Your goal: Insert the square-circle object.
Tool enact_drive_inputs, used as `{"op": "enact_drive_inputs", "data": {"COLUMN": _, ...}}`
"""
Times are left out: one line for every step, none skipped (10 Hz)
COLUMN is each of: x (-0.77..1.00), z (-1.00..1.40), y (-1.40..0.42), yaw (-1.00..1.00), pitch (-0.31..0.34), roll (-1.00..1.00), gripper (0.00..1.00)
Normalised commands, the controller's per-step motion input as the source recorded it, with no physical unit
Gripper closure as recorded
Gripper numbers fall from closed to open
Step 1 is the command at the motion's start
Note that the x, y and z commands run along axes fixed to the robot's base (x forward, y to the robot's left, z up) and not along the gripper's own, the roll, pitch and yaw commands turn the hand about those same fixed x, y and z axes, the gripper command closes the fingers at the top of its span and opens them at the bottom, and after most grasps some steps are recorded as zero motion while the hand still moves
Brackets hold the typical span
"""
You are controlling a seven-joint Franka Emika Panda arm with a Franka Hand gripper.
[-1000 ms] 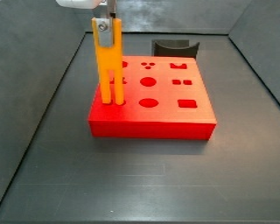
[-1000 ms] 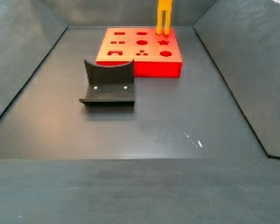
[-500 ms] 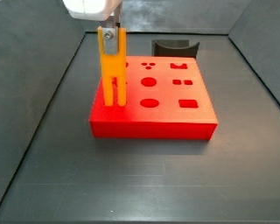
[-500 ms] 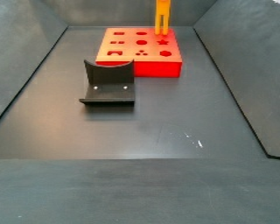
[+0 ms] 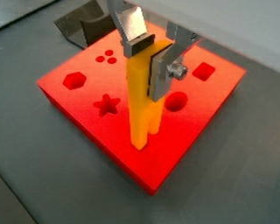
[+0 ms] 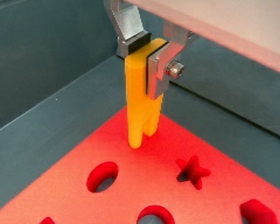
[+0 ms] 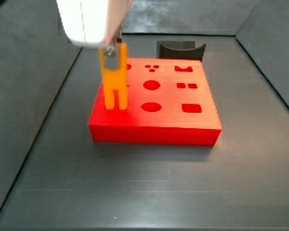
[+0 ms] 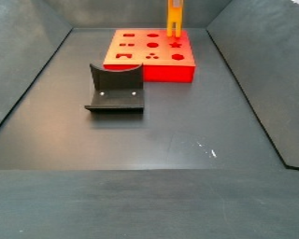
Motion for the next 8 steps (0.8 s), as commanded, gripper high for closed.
{"op": "enact_drive_inputs", "data": {"x": 0.00, "z": -1.00, "y": -0.13, "yaw": -0.05, "pitch": -0.116, "roll": 0.00, "gripper": 1.00}}
{"op": "enact_drive_inputs", "data": {"x": 0.01, "z": -0.77, "y": -0.25, "yaw": 0.00, "pitch": -0.043, "roll": 0.23, "gripper": 1.00}}
{"op": "enact_drive_inputs", "data": {"x": 0.00, "z": -0.85, "y": -0.23, "yaw": 0.00, "pitch": -0.094, "roll": 0.24, "gripper": 1.00}}
{"op": "enact_drive_inputs", "data": {"x": 0.00, "z": -0.86, "y": -0.21, "yaw": 0.00, "pitch": -0.104, "roll": 0.22, "gripper": 1.00}}
{"op": "enact_drive_inputs", "data": {"x": 0.00, "z": -0.86, "y": -0.17, "yaw": 0.00, "pitch": -0.086, "roll": 0.20, "gripper": 1.00}}
{"op": "enact_drive_inputs", "data": {"x": 0.03, "z": -0.90, "y": -0.09, "yaw": -0.02, "pitch": -0.037, "roll": 0.07, "gripper": 1.00}}
{"op": "enact_drive_inputs", "data": {"x": 0.00, "z": -0.74, "y": -0.06, "yaw": -0.01, "pitch": 0.000, "roll": 0.07, "gripper": 1.00}}
{"op": "enact_drive_inputs", "data": {"x": 0.00, "z": 0.00, "y": 0.00, "yaw": 0.00, "pitch": 0.000, "roll": 0.00, "gripper": 1.00}}
